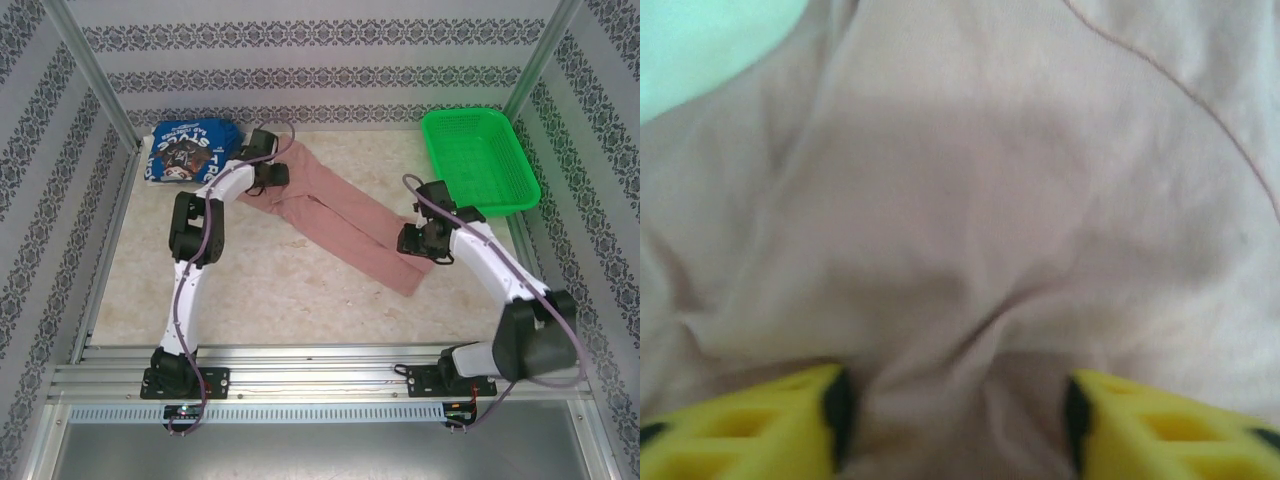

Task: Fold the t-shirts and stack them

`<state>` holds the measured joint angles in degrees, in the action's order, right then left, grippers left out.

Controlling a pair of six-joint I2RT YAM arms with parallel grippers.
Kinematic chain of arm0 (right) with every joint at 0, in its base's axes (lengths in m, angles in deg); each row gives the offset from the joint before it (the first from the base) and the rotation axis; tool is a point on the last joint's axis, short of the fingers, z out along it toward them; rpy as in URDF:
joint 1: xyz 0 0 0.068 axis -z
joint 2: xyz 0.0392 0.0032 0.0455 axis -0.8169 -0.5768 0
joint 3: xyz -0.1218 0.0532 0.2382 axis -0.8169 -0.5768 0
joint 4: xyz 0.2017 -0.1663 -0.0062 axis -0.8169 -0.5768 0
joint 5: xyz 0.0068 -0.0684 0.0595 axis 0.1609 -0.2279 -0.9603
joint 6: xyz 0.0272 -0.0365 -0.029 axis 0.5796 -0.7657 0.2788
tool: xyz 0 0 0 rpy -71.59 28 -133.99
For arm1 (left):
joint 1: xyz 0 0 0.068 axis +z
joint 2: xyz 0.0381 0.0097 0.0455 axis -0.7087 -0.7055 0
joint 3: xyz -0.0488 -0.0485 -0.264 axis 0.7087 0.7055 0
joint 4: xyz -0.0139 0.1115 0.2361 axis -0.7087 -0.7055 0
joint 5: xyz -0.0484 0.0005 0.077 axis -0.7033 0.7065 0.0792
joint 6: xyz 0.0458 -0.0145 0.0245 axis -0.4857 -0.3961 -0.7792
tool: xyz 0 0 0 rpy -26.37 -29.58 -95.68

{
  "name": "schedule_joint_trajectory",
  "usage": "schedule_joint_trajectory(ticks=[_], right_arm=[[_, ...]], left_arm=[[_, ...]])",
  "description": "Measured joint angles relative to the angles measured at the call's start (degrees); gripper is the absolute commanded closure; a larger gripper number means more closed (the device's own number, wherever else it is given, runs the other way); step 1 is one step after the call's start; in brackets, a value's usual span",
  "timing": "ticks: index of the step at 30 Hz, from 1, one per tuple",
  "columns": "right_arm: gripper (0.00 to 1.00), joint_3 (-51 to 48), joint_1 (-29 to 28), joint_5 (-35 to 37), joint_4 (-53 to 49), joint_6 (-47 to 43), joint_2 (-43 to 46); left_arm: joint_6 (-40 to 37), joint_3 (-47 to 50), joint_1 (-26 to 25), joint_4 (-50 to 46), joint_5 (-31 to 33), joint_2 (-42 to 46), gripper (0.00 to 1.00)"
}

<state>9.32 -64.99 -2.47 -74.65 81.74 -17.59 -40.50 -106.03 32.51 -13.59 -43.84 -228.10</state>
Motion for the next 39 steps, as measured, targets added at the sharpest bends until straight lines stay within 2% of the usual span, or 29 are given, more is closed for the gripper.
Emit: schedule_joint_trajectory(ticks=[2, 5, 7, 11, 15, 17, 21, 29, 36, 39], right_arm=[[0.62, 0.96, 0.98, 0.2, 1.05, -1.01, -5.29], [0.63, 2.38, 0.96, 0.07, 2.86, -1.88, -12.22], [0.63, 2.78, 0.94, -0.09, 4.13, -2.08, -15.13], [0.63, 2.93, 0.09, -0.04, 5.81, -2.23, -17.86], [0.63, 2.36, -0.59, -0.09, 7.21, -2.16, -18.05], [0.63, 1.27, -0.83, -0.07, 8.0, -1.97, -18.05], [0.63, -0.7, -1.64, -0.02, 9.33, -1.68, -16.87], [0.63, -1.53, -5.95, -0.04, 7.19, -0.46, -16.22], [0.64, -2.54, -13.05, -0.11, 5.09, 1.18, -15.3], [0.64, -4.09, -17.27, -0.42, 4.68, 2.95, -14.05]], left_arm=[[1.14, 7.52, 0.2, 1.42, -0.33, 5.35, 0.17], [2.01, 10.64, 0.79, 1.57, -0.39, 10.14, 0.14], [1.99, 12.26, 1.27, 2.64, 0.74, 13.16, 0.01], [2.27, 15.5, 1.88, 3.58, 4.07, 18.38, 0.0], [2.32, 15.8, 2.19, 3.56, 5.51, 19.56, 0.0], [2.45, 15.85, 2.16, 2.73, 5.92, 19.37, 0.05], [3.13, 13.18, 2.05, -0.13, 5.92, 15.74, 0.16], [4.07, 7.34, 0.94, -3.5, 6.4, 4.72, 0.25], [3.91, -6.88, 0.22, -7.04, 4.68, -3.45, 0.25], [3.37, -17.59, -0.09, -10.51, 4.11, -9.22, 0.26]])
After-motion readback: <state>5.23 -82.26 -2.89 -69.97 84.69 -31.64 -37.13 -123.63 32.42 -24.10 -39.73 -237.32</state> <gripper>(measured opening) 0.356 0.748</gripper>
